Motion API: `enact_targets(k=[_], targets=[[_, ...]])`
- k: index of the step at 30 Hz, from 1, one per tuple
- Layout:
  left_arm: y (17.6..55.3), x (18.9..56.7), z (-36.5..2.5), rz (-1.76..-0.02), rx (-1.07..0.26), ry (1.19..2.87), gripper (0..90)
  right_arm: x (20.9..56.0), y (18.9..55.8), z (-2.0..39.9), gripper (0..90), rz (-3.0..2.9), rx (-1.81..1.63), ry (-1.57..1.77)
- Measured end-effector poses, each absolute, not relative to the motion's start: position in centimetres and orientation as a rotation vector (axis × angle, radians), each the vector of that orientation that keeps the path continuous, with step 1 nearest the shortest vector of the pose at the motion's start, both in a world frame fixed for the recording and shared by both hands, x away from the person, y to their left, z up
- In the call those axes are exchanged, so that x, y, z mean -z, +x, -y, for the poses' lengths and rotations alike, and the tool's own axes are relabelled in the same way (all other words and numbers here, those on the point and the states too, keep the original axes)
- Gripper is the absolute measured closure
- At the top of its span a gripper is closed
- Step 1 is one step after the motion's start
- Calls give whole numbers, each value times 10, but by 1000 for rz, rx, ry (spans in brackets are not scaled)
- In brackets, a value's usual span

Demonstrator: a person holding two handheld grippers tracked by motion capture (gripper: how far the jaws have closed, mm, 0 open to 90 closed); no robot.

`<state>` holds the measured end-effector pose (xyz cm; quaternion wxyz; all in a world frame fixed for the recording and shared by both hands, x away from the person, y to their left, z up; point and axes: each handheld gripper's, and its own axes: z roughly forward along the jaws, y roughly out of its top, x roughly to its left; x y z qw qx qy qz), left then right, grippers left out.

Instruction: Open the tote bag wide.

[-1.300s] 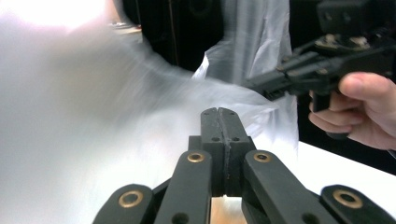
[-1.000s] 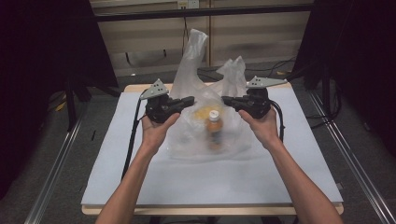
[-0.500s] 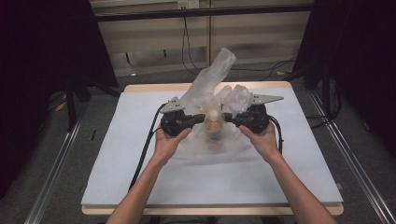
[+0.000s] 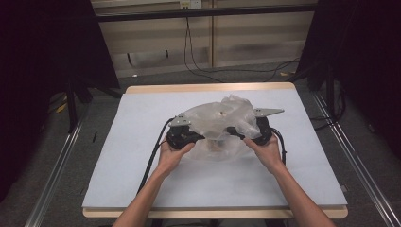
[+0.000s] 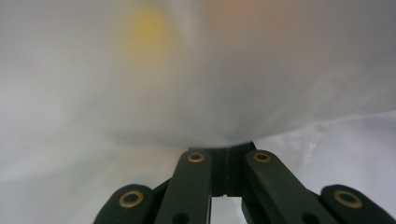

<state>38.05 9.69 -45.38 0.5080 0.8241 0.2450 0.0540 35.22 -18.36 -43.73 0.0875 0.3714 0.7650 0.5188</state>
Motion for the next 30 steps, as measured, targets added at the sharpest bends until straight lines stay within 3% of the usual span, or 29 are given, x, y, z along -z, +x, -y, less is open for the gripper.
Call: enact_targets(k=[12, 21, 23, 30], targets=[[384, 488, -95, -650, -77, 2080, 900, 494, 358, 175, 900, -2457, -1272, 1169], [378, 478, -105, -636, -62, 2053, 900, 491, 355, 178, 900, -2447, -1299, 1178], [370, 465, -109, -607, -79, 2047, 900, 481, 350, 188, 900, -2388, -1453, 1168], [343, 442, -121, -544, -98, 2004, 900, 454, 322, 204, 900, -2308, -1520, 1125]])
